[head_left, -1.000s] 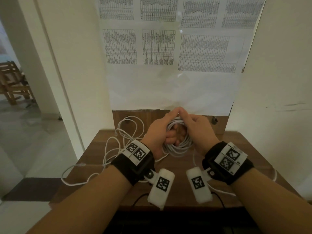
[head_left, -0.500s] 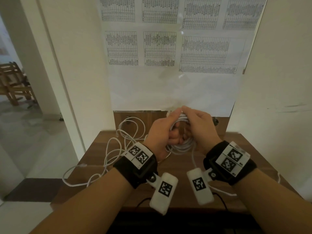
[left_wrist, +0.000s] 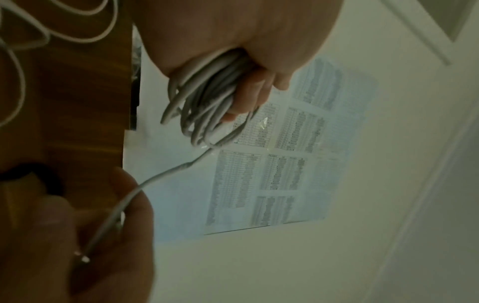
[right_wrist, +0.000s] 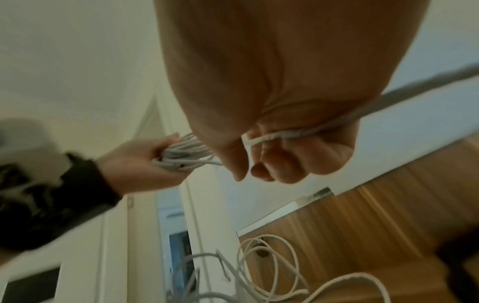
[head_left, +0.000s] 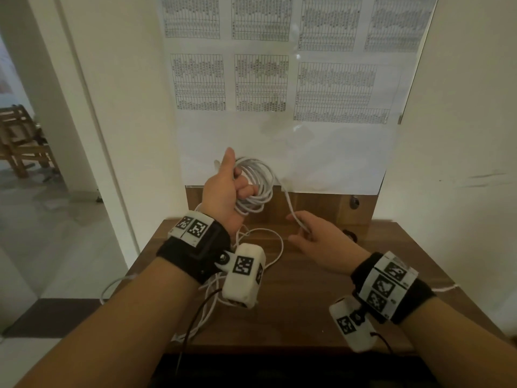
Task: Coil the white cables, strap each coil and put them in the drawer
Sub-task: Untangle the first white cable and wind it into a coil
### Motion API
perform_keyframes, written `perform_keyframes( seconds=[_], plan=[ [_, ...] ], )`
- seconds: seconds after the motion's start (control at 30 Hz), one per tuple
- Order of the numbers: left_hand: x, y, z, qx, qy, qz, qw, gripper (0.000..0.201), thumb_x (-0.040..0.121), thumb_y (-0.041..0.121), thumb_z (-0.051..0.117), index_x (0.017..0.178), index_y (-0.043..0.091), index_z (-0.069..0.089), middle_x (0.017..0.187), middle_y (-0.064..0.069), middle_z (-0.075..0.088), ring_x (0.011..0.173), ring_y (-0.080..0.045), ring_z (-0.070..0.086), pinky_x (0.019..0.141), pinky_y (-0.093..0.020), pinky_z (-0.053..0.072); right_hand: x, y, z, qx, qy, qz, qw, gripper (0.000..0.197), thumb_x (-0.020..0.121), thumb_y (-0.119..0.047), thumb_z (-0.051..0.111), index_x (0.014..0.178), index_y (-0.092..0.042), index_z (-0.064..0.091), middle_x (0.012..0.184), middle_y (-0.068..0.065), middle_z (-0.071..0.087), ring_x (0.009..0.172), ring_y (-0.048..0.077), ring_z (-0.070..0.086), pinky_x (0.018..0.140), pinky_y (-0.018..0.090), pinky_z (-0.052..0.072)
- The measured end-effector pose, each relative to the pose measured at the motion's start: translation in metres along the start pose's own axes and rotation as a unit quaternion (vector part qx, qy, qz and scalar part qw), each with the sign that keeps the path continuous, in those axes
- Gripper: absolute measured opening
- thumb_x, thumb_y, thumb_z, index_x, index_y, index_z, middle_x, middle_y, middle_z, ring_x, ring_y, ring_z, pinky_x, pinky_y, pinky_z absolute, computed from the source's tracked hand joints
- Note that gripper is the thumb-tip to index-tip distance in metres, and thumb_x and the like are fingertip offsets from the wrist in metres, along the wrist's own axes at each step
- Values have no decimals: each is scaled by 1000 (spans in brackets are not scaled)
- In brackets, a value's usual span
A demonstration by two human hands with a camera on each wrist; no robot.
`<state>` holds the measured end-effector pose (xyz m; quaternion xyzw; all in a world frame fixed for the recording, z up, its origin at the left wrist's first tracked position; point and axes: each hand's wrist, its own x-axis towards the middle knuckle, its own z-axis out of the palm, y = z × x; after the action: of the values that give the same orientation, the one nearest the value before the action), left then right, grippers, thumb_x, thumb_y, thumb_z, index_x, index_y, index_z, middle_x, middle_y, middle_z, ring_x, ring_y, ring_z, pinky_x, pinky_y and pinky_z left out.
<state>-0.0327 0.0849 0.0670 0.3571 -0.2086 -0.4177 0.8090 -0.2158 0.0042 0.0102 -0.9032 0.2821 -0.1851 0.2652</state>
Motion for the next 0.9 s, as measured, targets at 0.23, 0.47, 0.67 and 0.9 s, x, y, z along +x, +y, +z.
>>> perform_keyframes(
  seconds=[0.23,0.47,0.67,0.9],
  plan=[
    [3,-32,-9,291,2,132,948,50,103,47,47,60,20,47,49,4,45,47,-13,45,54,-28,41,3,-20,-7,-189,-22,-102,976,30,105,-34,46,82,-21,59,68,-3,57,63,15,55,64,41,51],
    [-9,-59,-7,490,-136,156,847,46,102,34,54,63,12,63,42,9,51,42,-2,46,51,-19,37,3,-47,-16,-226,-41,-128,965,24,98,-32,53,76,-33,60,69,-11,55,67,12,54,67,34,52],
    [-24,-57,-8,365,-176,13,914,61,102,47,47,50,17,56,44,0,43,40,-17,43,48,-29,37,7,-24,-29,-97,186,-62,976,51,65,-67,73,83,-25,50,78,-9,52,66,8,48,59,28,44],
    [-26,-40,1,108,-269,-204,935,65,90,67,44,63,11,62,36,7,31,30,-7,30,56,-24,35,9,-12,-27,204,10,-6,979,49,74,-38,84,117,-23,66,106,-3,75,97,13,71,91,39,58]
  ],
)
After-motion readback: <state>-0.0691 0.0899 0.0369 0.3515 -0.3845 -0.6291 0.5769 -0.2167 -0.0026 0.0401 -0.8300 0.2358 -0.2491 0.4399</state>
